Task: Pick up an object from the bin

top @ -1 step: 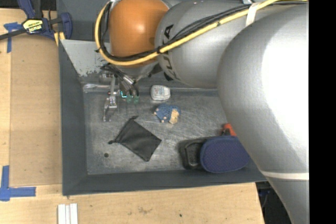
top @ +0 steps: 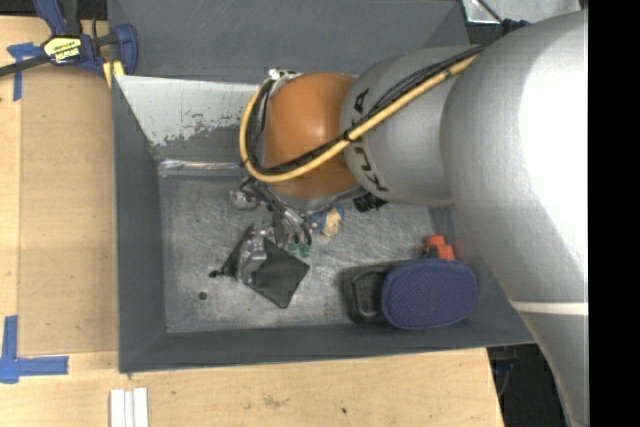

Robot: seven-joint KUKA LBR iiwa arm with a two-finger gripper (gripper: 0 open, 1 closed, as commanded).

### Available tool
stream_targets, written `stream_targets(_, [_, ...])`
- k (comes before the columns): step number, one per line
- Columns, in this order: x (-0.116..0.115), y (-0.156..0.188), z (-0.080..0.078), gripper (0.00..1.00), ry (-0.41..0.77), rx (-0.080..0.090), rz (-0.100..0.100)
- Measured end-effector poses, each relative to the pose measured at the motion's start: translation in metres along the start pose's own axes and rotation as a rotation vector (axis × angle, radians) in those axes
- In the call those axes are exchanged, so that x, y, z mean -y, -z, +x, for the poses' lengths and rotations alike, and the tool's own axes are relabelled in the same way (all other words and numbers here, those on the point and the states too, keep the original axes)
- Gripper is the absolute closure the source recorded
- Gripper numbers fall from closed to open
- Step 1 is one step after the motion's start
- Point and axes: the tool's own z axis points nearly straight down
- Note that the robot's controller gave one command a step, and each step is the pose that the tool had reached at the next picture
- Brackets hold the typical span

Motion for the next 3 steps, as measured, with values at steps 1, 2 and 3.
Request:
stream_targets(1, [0.023,0.030,0.030,0.00,-0.057,-0.009,0.008])
stream_targets(2, [0.030,0.029,0.044,0.00,-0.178,-0.011,0.009])
stream_targets(3, [0.026,0.002,0.054,0.00,-0.389,-0.003,0.006])
